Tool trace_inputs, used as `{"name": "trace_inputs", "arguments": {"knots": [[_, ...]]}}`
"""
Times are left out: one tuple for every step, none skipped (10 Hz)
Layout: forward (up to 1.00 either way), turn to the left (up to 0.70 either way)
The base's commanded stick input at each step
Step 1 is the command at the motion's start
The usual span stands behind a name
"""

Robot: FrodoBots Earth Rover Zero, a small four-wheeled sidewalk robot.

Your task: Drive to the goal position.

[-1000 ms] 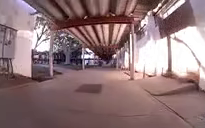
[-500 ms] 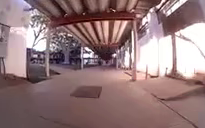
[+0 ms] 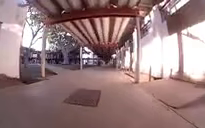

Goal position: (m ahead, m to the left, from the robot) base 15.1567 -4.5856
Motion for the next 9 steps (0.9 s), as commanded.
{"name": "trace_inputs", "arguments": {"knots": [[0.7,0.0],[0.7,0.0],[0.7,0.0],[0.7,0.0],[0.7,0.0],[0.7,0.0],[0.7,0.0],[0.7,0.0],[0.7,0.0]]}}
